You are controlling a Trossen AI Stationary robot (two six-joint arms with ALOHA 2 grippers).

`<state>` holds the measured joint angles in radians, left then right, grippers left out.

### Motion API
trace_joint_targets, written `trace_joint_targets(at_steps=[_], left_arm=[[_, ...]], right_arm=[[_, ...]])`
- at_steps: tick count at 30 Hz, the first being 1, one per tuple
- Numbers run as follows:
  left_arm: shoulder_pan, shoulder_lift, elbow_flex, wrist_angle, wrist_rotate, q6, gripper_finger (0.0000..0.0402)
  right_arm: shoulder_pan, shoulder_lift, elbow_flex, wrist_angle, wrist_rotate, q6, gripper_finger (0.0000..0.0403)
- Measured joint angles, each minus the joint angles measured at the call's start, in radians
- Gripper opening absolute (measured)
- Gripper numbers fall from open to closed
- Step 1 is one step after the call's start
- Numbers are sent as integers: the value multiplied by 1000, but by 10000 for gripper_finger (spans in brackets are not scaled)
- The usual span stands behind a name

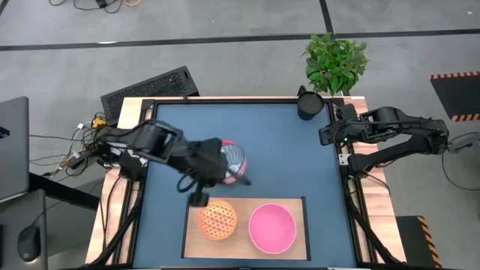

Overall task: Place and stack bowls onto a shelf
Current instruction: Stack the blue patterned bowl on top of the orange patterned bowl on the shelf

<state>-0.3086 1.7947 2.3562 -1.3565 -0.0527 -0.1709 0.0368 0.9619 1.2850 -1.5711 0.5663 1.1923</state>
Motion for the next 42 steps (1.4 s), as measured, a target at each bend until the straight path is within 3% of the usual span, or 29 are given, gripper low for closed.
trace_joint_targets(at_steps=[9,17,23,30,42], left_arm=[[-205,-4,0,8,19,45,0],[-322,23,-13,4,-35,99,0],[-342,33,-55,-52,-18,104,0],[-353,62,-56,-85,21,216,0],[-341,83,-56,-133,-12,289,1]], right_arm=[[0,0,0,0,0,-12,249],[0,0,0,0,0,-13,249],[0,0,0,1,0,-13,249],[0,0,0,1,0,-4,249],[0,0,0,1,-2,11,249]])
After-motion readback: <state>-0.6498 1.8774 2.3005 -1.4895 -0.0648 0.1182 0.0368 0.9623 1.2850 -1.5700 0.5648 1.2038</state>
